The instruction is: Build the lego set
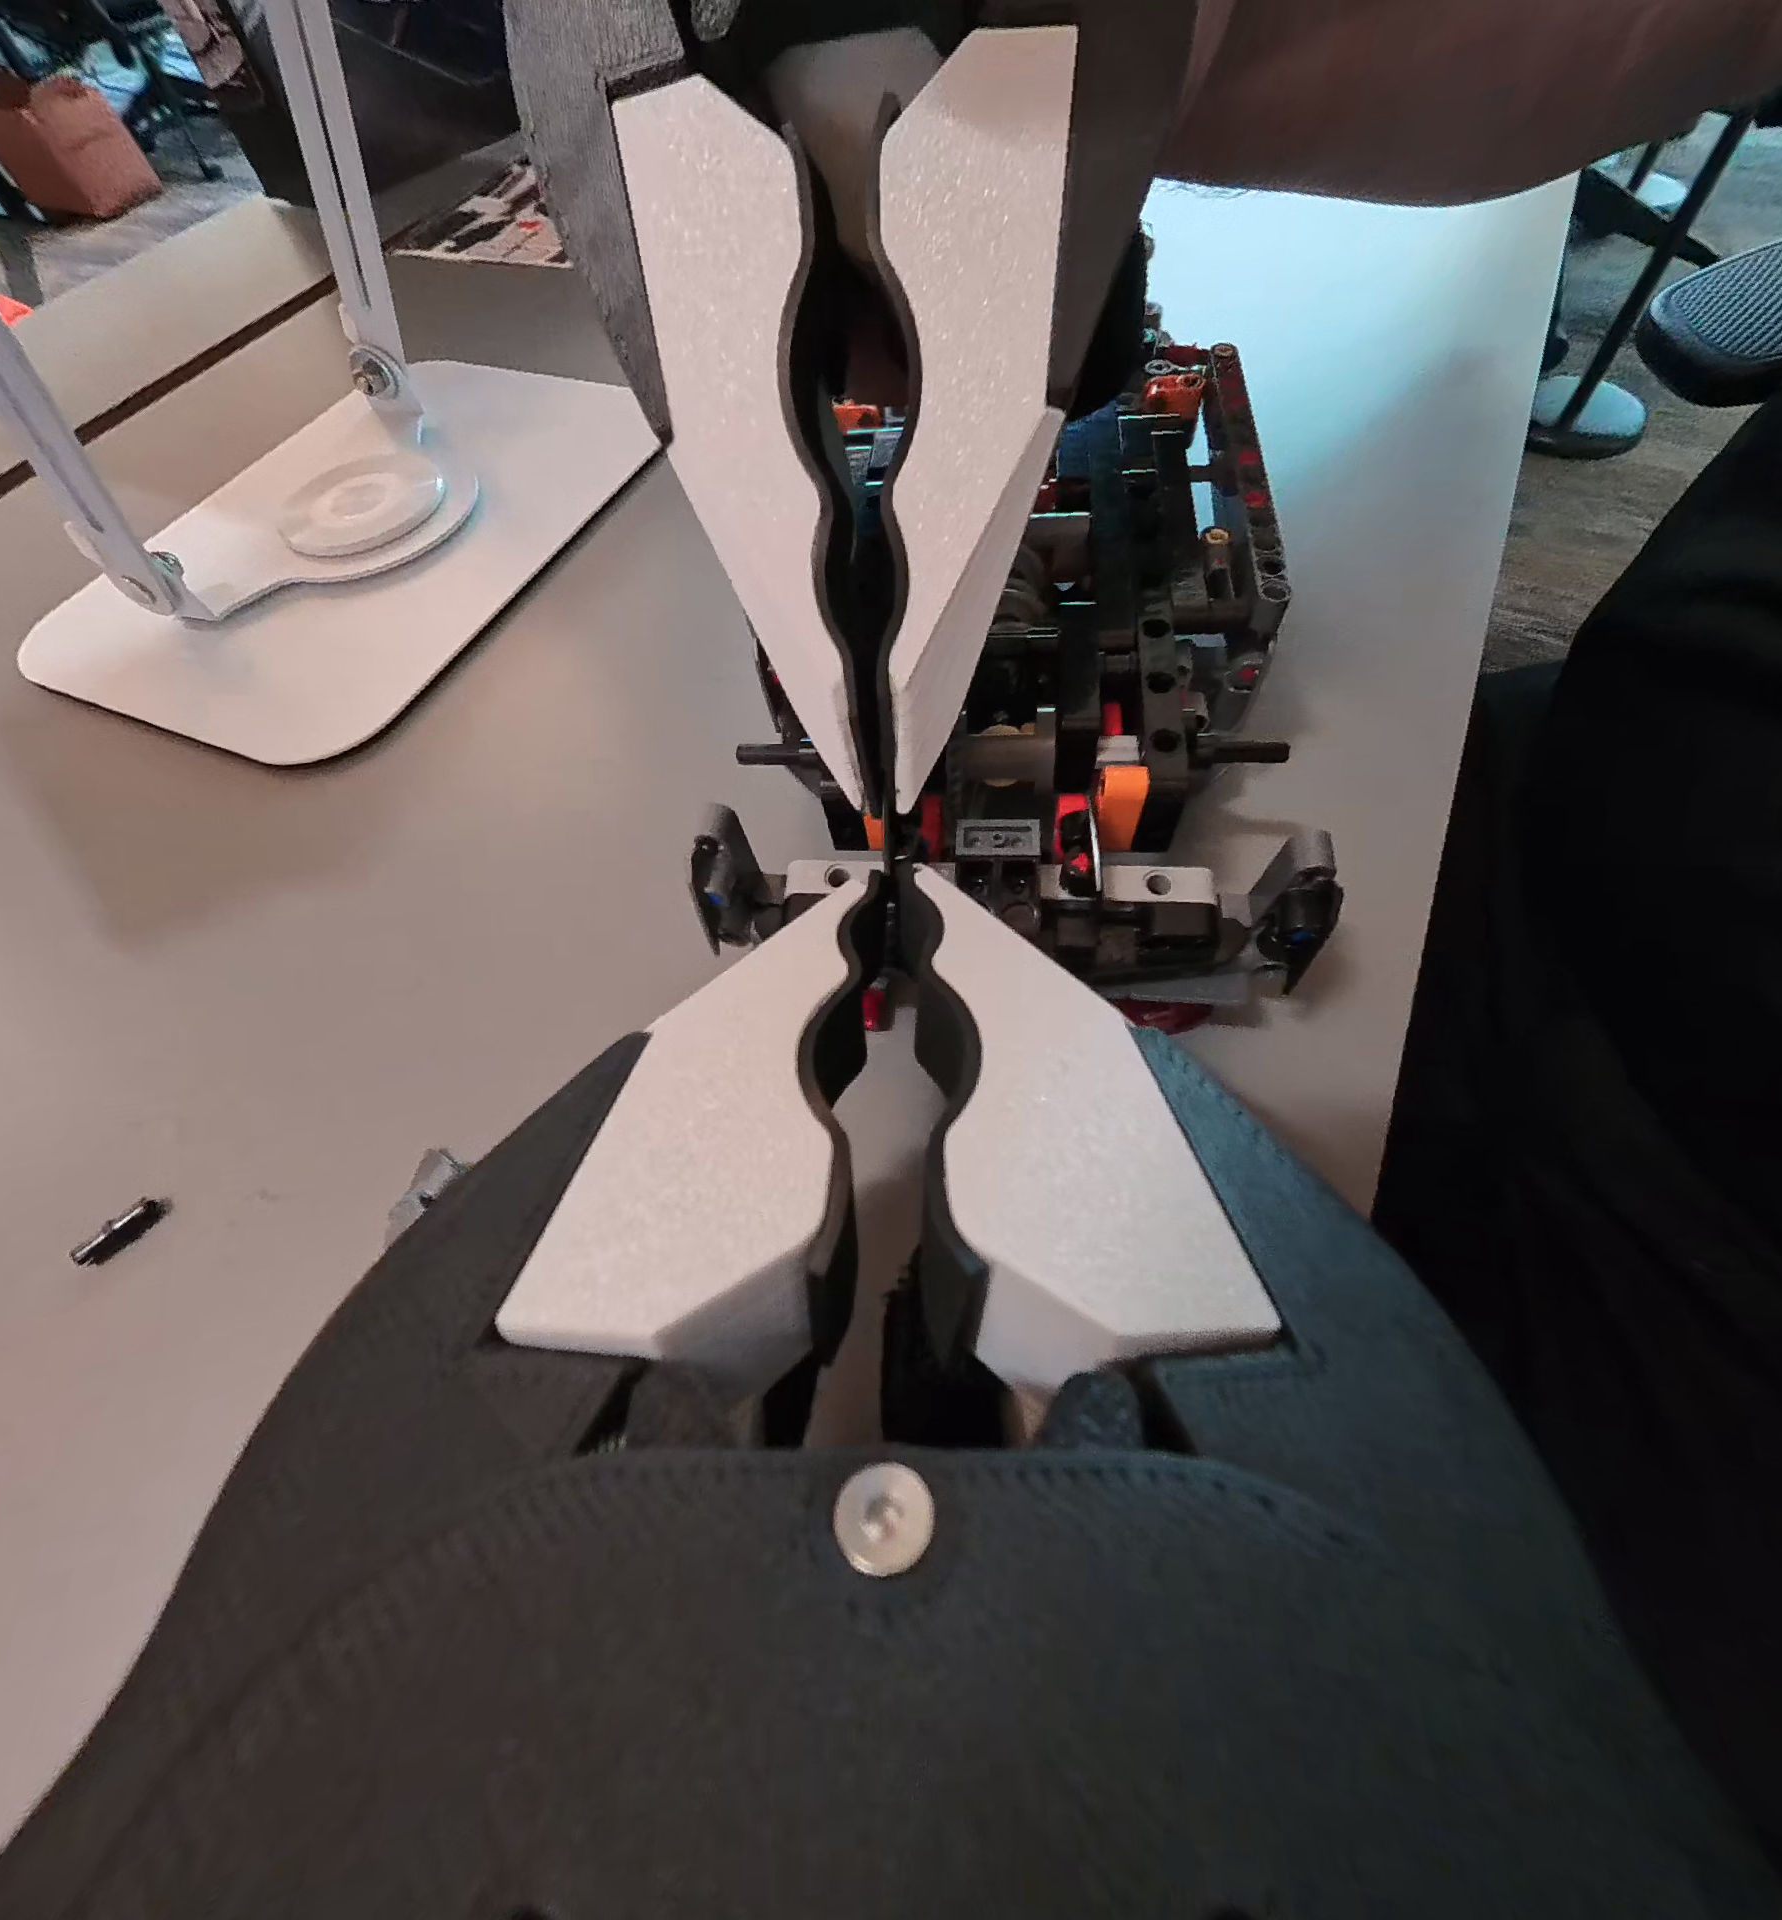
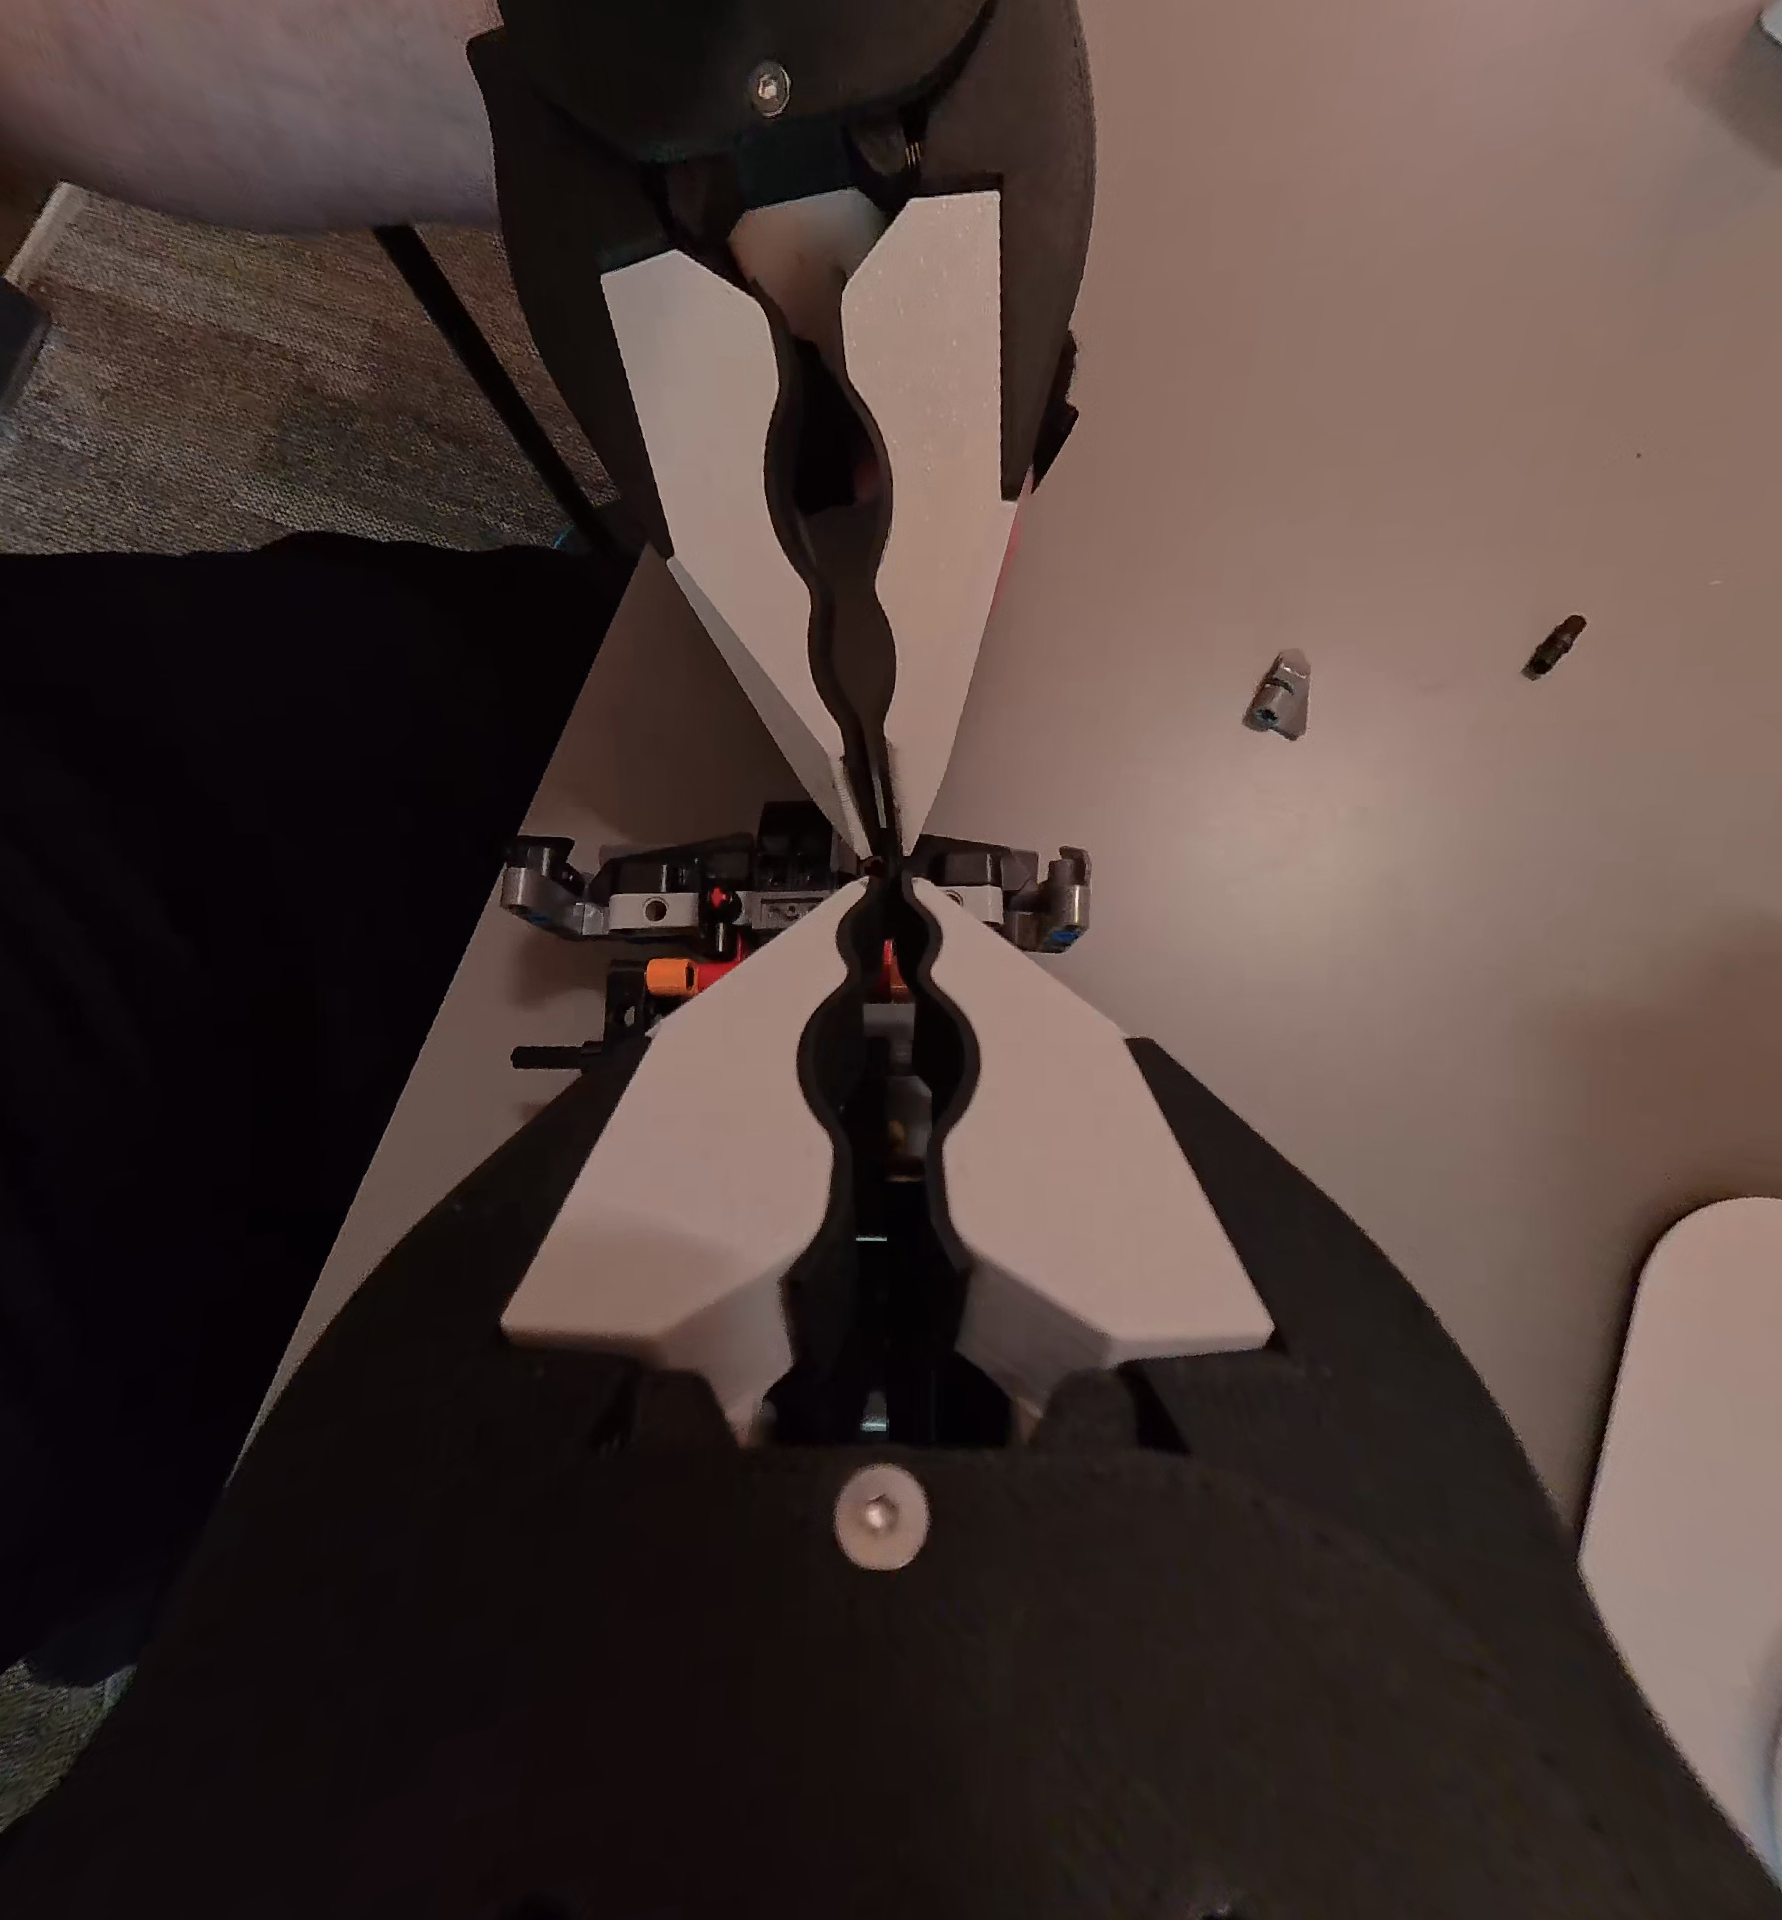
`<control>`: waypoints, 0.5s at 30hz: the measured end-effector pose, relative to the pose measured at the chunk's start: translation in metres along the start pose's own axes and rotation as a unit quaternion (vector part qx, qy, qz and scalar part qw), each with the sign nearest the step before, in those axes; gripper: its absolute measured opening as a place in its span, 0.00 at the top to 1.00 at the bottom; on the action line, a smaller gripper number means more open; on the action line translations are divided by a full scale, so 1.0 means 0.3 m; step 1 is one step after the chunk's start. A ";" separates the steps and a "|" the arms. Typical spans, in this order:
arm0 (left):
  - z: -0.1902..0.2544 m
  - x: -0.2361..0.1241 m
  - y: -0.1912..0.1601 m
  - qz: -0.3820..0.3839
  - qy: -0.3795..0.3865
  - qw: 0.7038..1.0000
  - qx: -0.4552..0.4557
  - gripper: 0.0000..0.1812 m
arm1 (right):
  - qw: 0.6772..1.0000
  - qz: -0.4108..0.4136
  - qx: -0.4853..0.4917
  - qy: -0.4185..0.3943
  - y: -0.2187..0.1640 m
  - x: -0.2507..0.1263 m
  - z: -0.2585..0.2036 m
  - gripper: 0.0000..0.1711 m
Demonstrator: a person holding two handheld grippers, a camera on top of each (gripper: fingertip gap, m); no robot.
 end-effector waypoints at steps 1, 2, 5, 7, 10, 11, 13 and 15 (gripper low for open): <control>0.004 -0.001 0.002 0.002 0.000 1.000 0.003 1.00 | 1.000 0.000 -0.001 0.001 0.000 -0.002 -0.004 1.00; 0.008 0.000 0.005 0.004 0.000 1.000 0.005 1.00 | 1.000 0.000 -0.001 0.003 0.000 -0.005 -0.007 1.00; 0.015 0.003 0.007 0.002 0.008 1.000 0.017 1.00 | 1.000 0.002 -0.003 0.000 -0.003 -0.008 -0.013 1.00; 0.020 0.004 0.004 0.000 0.007 1.000 0.021 1.00 | 1.000 0.003 -0.005 -0.001 -0.006 -0.005 -0.019 1.00; 0.030 0.005 0.004 0.002 0.010 1.000 0.026 1.00 | 1.000 0.004 -0.012 -0.008 -0.008 -0.006 -0.030 1.00; 0.034 0.006 0.004 0.001 0.011 0.999 0.030 1.00 | 1.000 0.004 -0.014 -0.011 -0.008 -0.006 -0.035 1.00; 0.043 0.006 0.005 0.001 0.015 0.999 0.040 1.00 | 0.999 0.009 -0.025 -0.023 -0.011 -0.007 -0.047 1.00; 0.052 0.006 0.005 0.003 0.016 0.999 0.046 1.00 | 0.999 0.021 -0.036 -0.035 -0.013 -0.007 -0.060 1.00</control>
Point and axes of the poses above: each gripper's, where its closed fingertips meet, x out along the fingers, y out of its top, z = x × y across the jaws, the point moved 5 cm from there along -x, back along the fingers, and after that the axes turned 4 degrees about -x, right-handed, at the moved point
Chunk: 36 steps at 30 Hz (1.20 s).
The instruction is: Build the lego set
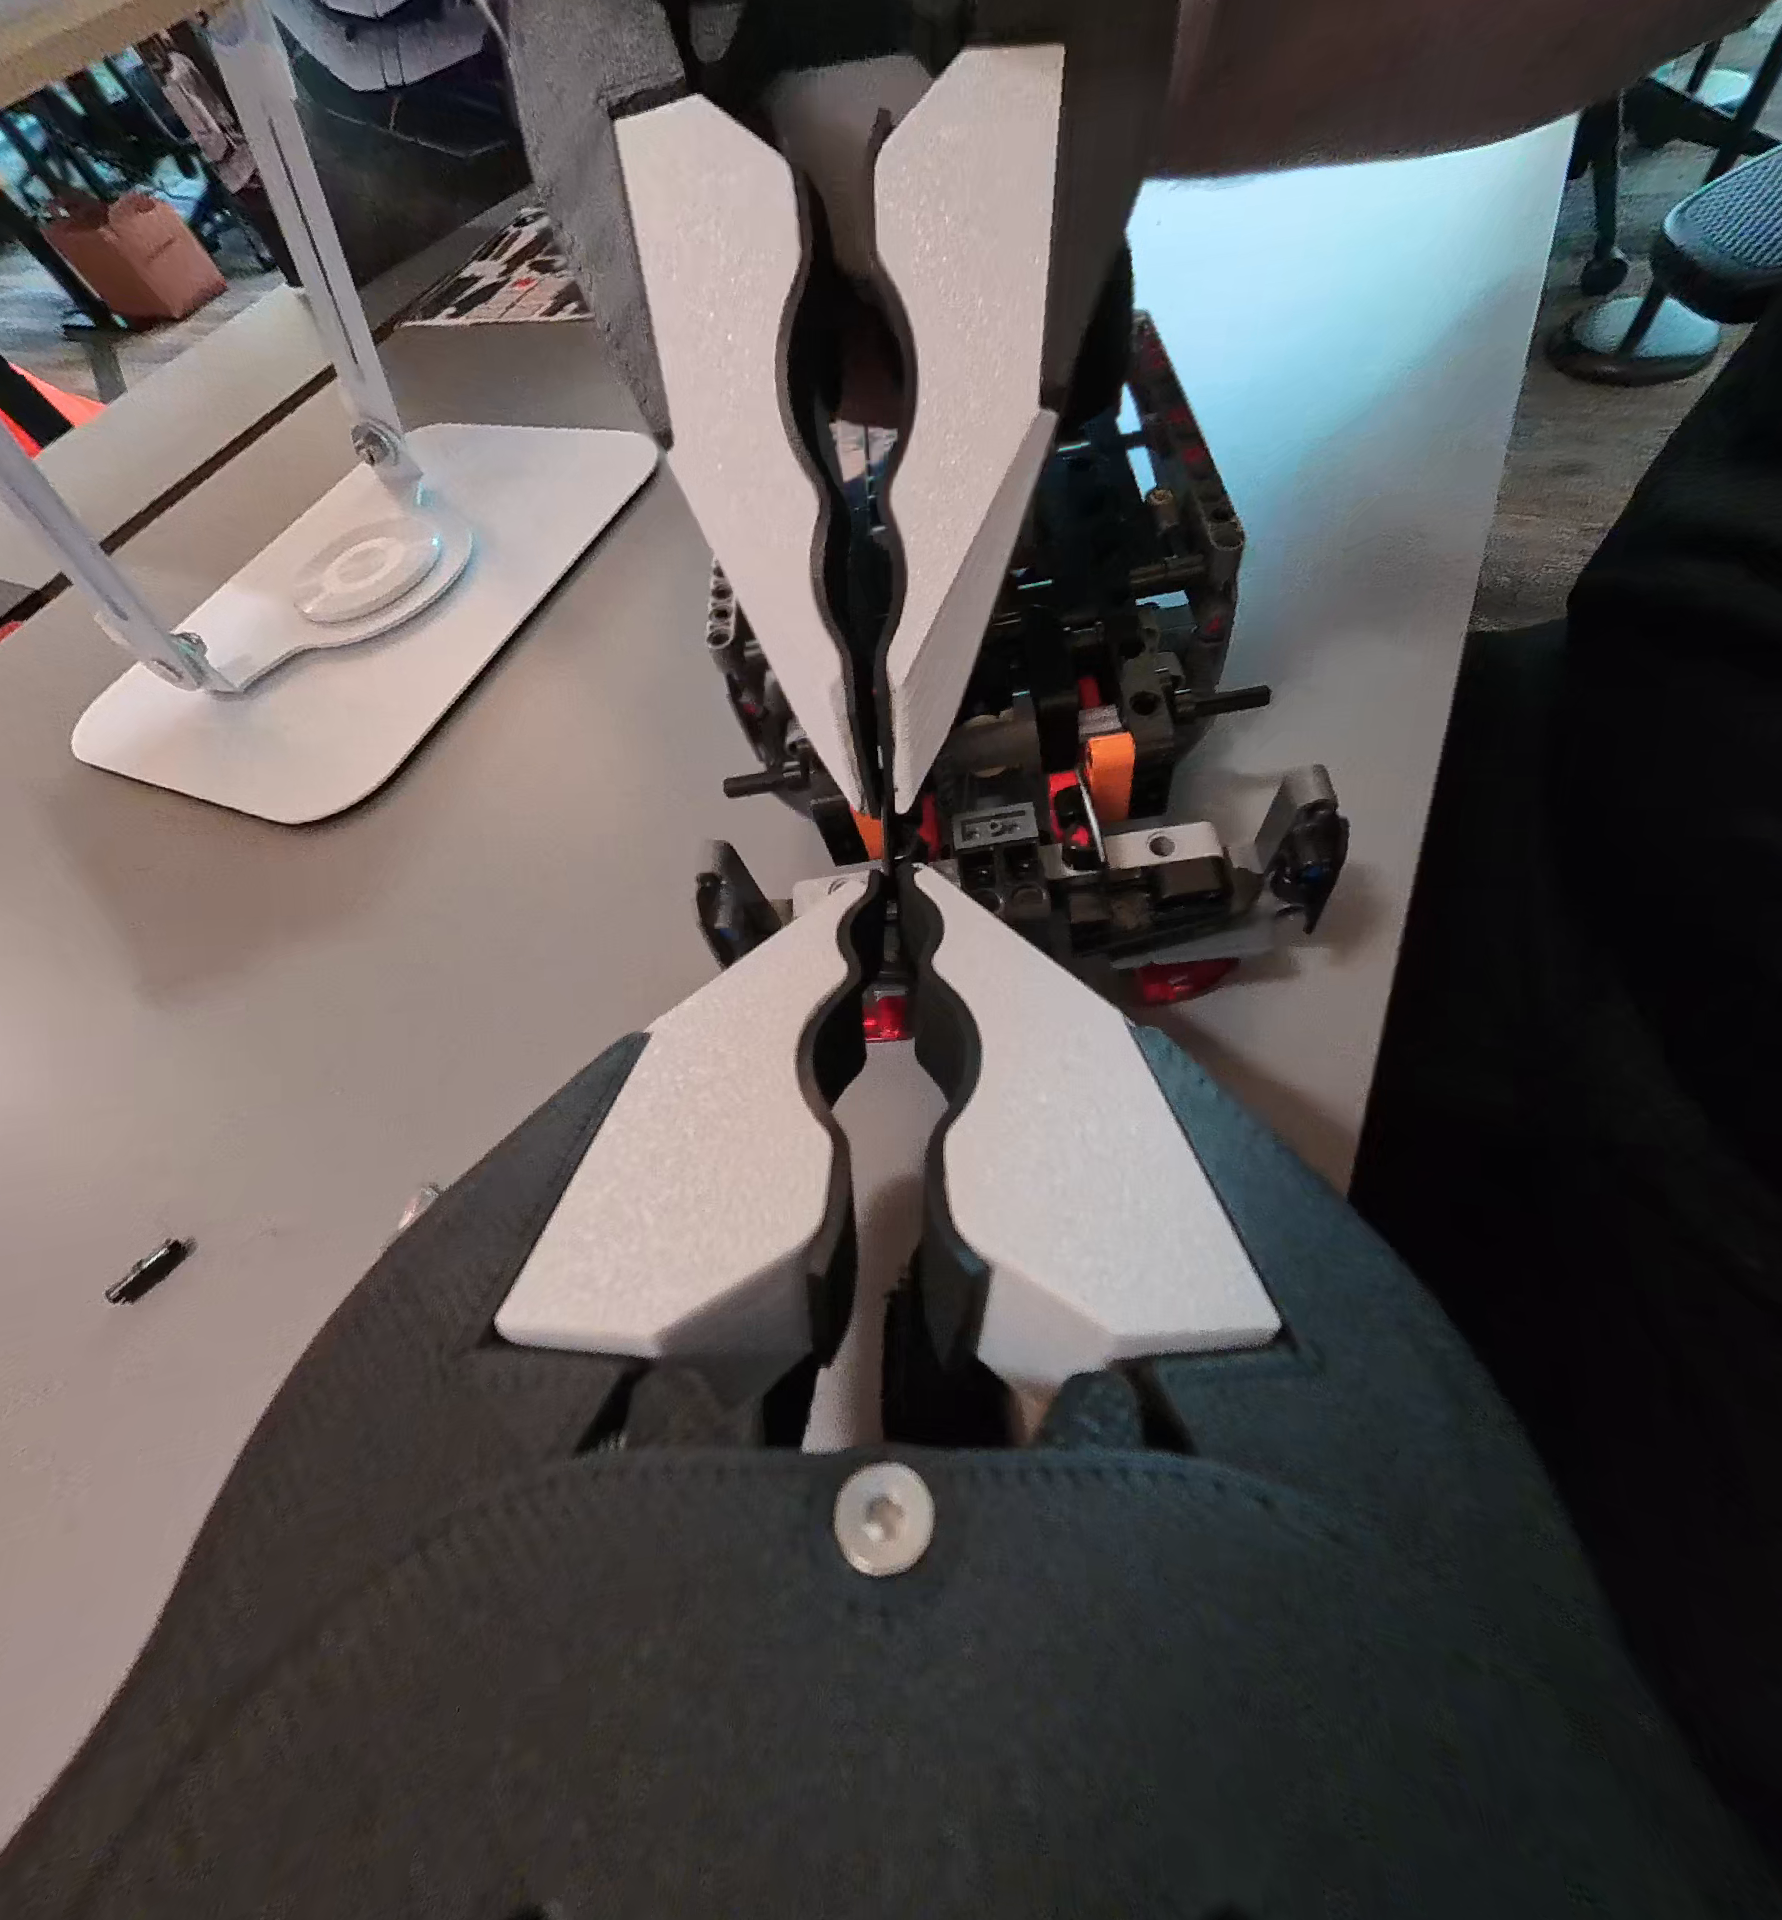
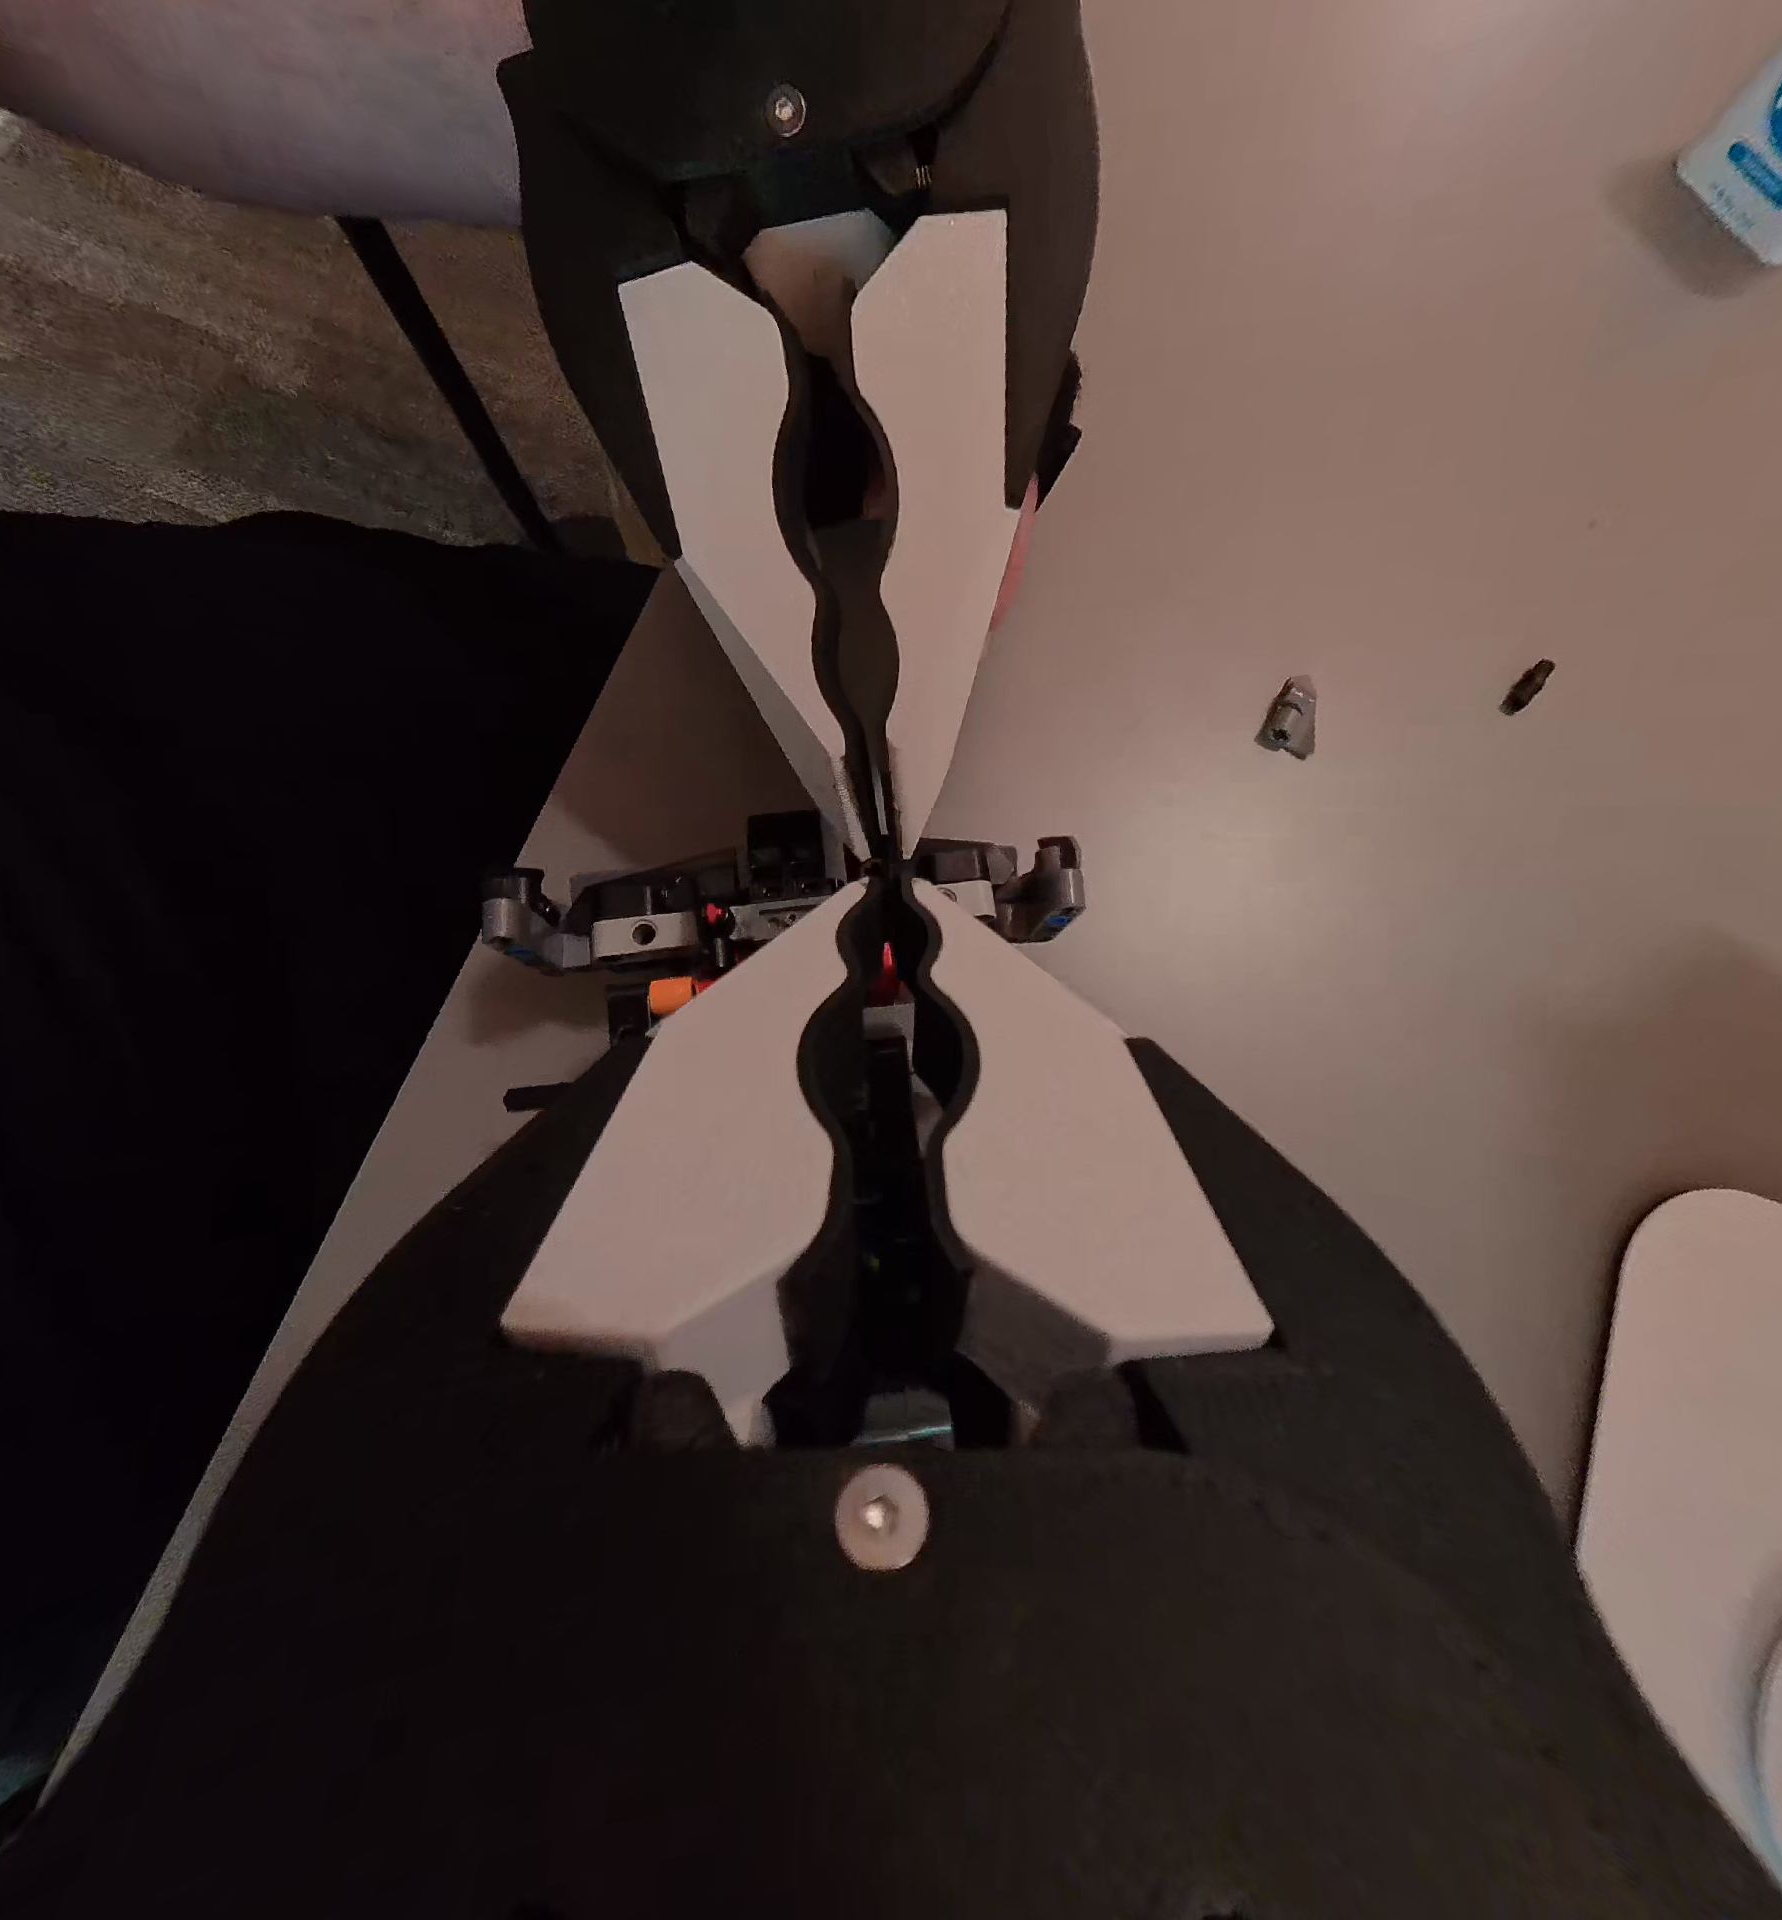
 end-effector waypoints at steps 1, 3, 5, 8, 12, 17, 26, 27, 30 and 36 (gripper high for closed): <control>0.003 0.000 0.000 0.002 0.002 1.000 0.004 1.00 | 1.000 0.005 -0.002 -0.006 -0.001 -0.001 -0.005 1.00; 0.009 0.001 0.002 0.003 0.012 1.000 0.014 1.00 | 1.000 0.015 -0.005 -0.016 -0.005 -0.003 -0.011 1.00; 0.013 0.001 0.003 0.005 0.015 1.000 0.019 1.00 | 0.999 0.022 -0.013 -0.024 -0.007 -0.004 -0.018 1.00; 0.021 0.002 0.010 0.012 0.021 0.999 0.027 1.00 | 0.999 0.030 -0.012 -0.024 -0.009 -0.013 -0.024 1.00; 0.028 0.007 0.011 0.011 0.020 0.999 0.032 1.00 | 0.999 0.028 -0.011 -0.018 -0.010 -0.015 -0.028 1.00; 0.036 0.003 0.011 0.013 0.020 0.999 0.036 1.00 | 1.000 0.027 -0.012 -0.010 -0.008 -0.014 -0.033 1.00; 0.057 -0.005 0.019 0.022 0.014 0.999 0.031 1.00 | 0.999 0.035 -0.011 0.010 -0.005 -0.020 -0.048 1.00; 0.059 -0.006 0.021 0.023 0.013 0.999 0.027 1.00 | 0.999 0.037 -0.010 0.014 -0.004 -0.022 -0.049 1.00; 0.068 -0.004 0.024 0.012 0.019 1.000 0.015 1.00 | 0.999 0.037 -0.010 0.021 -0.007 -0.023 -0.053 1.00; 0.080 -0.006 0.020 0.004 0.025 1.000 0.000 1.00 | 0.999 0.033 -0.014 0.031 -0.008 -0.017 -0.060 1.00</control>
Point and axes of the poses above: each gripper's, where its closed fingertips meet, x out along the fingers, y out of its top, z = x × y across the jaws, the point moved 5 cm from there along -x, back along the fingers, and after that the axes turned 4 degrees about -x, right-handed, at the moved point
